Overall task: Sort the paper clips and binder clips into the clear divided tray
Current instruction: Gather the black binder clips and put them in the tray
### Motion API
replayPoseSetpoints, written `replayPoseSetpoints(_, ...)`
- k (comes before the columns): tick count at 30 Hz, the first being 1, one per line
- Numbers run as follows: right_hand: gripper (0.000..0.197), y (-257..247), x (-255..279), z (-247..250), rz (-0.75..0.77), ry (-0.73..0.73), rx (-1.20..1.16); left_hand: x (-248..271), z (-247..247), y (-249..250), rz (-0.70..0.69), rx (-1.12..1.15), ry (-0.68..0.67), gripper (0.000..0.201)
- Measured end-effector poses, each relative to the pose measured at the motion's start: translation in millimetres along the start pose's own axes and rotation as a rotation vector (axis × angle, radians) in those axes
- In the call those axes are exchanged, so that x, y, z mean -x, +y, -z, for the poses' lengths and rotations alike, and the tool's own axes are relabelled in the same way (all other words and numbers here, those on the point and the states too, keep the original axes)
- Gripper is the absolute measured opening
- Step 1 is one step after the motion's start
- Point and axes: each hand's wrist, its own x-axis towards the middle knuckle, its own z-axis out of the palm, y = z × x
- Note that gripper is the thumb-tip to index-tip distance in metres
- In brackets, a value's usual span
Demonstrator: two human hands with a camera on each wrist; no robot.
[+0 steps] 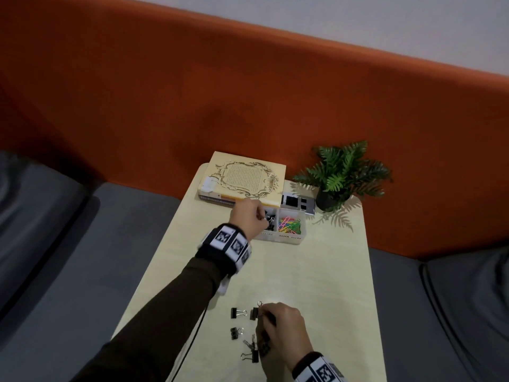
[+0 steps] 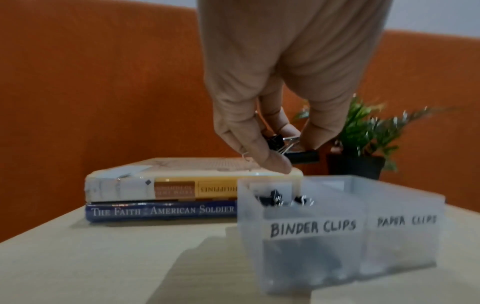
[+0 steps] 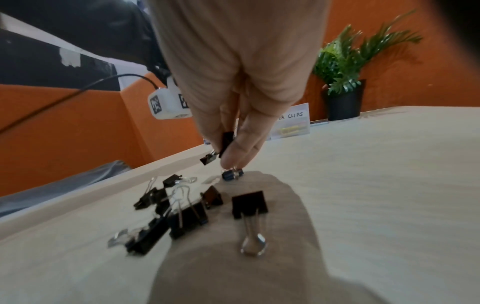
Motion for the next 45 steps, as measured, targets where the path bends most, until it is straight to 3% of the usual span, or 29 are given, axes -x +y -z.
replayPoseSetpoints(2, 0.019, 2.4, 0.9, 2.9, -0.034, 0.013, -0.047, -18.7, -5.4, 7.0, -0.007, -0.049, -0.023, 0.013)
replayPoseSetpoints(5, 0.014, 3.1, -2.4, 14.7, -0.086, 0.058, -0.144, -31.6, -12.8, 5.2, -0.017, -0.145, -0.099, 0.007)
replayPoseSetpoints(8, 0.017, -2.3, -21.0, 39.7, -0.089, 0.136, -0.248, -30.0, -10.7, -4.4, -0.022, -0.115, -0.078, 0.023)
replayPoseSetpoints(12, 0.018, -18.6, -77.7, 74.6, 0.035, 0.343, -0.276, 4.8, -0.2, -25.2, -0.039, -0.04, 0.009, 0.023)
replayPoseSetpoints(17, 0.016, -41.0, -153.0, 88.4, 0.027, 0.385, -0.122, 73.3, -6.5, -66.2, 0.055, -0.112, -0.2, 0.026)
replayPoseSetpoints(20, 0.018, -46.6, -171.4, 87.1, -0.006, 0.243, -0.025, 104.6, -11.8, -80.9, 0.108, -0.144, -0.298, 0.033)
replayPoseSetpoints(23, 0.046, -46.1, -168.5, 91.6, 0.069, 0.13, -0.08, 129.3, -16.9, -90.1, 0.156, -0.148, -0.405, 0.057)
replayPoseSetpoints(25, 0.061, -39.7, -144.0, 92.6, 0.187, 0.093, -0.063, 146.9, -22.5, -93.5, 0.18, -0.111, -0.472, 0.082)
replayPoseSetpoints(27, 0.082, -24.9, -103.5, 84.5, 0.264, -0.088, 0.035, 164.5, -30.3, -90.2, 0.184, -0.125, -0.51, 0.103)
replayPoseSetpoints(30, 0.111, 4.8, -36.8, 56.3, 0.214, -0.483, 0.227, 182.4, -45.3, -79.0, 0.146, -0.2, -0.483, 0.122)
replayPoseSetpoints(32, 0.114, 17.5, -7.5, 36.2, 0.188, -0.536, 0.331, 186.7, -56.0, -71.0, 0.121, -0.28, -0.457, 0.127)
replayPoseSetpoints(34, 0.106, 21.1, 6.9, 21.0, 0.21, -0.449, 0.337, 186.6, -64.4, -63.3, 0.096, -0.378, -0.421, 0.123)
replayPoseSetpoints(37, 0.078, 19.0, 10.4, 5.5, 0.226, -0.329, 0.265, 182.2, -72.9, -60.3, 0.07, -0.471, -0.385, 0.108)
replayPoseSetpoints(40, 0.048, 18.1, 4.6, -2.3, 0.252, -0.308, 0.215, 176.7, -76.5, -64.8, 0.048, -0.391, -0.386, 0.078)
replayPoseSetpoints(45, 0.031, 15.9, -2.2, -7.2, 0.253, -0.274, 0.142, 165.4, -78.6, -73.5, 0.04, -0.306, -0.381, 0.036)
